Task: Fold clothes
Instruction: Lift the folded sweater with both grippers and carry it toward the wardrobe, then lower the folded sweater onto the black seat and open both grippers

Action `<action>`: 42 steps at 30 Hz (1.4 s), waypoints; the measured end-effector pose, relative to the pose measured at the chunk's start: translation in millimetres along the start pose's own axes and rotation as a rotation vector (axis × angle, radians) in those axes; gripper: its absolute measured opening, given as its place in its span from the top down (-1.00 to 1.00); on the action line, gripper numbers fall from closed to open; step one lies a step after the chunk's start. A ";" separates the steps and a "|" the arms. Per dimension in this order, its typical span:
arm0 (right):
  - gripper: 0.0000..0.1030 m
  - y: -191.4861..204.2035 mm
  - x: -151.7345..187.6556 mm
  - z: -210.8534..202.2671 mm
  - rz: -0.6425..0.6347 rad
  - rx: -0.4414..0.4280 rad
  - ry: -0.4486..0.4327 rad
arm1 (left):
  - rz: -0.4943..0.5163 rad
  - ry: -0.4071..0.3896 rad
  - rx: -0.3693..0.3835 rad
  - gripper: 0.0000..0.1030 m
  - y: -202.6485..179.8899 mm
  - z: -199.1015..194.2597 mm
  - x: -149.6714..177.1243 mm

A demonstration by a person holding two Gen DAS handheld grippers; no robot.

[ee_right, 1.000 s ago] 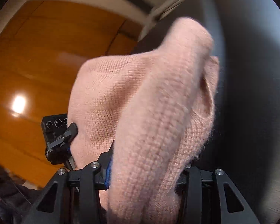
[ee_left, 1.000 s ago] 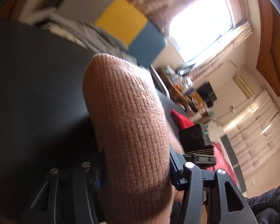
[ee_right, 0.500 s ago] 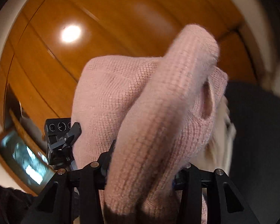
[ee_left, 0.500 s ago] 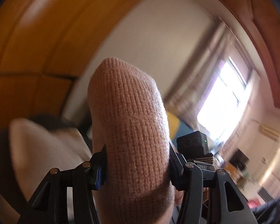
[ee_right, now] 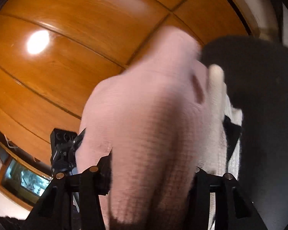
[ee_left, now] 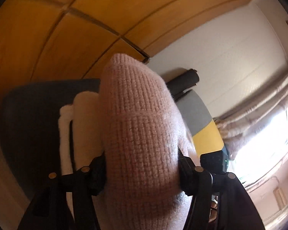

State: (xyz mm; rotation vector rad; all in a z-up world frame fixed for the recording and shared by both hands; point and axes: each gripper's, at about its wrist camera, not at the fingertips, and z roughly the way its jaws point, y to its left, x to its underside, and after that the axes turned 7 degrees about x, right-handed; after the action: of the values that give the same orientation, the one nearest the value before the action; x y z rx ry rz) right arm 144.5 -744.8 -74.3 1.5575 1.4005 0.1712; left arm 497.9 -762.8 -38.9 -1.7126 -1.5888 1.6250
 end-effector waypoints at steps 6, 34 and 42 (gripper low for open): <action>0.02 3.9 35.9 -16.6 -0.005 0.010 -0.004 | -0.081 0.045 0.078 -0.16 30.6 -28.4 -9.4; -0.44 132.8 45.5 -27.4 -0.583 0.612 -0.139 | 0.455 0.002 -0.314 -0.50 -74.0 -44.4 -15.5; -0.46 88.1 55.3 4.7 -0.578 0.656 -0.153 | 0.482 -0.014 -0.414 -0.53 -27.1 -35.5 5.4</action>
State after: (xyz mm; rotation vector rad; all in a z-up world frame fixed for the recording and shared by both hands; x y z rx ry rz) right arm 224.8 -688.1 -39.9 1.5396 1.8192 -0.8092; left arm 512.9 -732.9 -8.6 -2.4588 -1.7006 1.5765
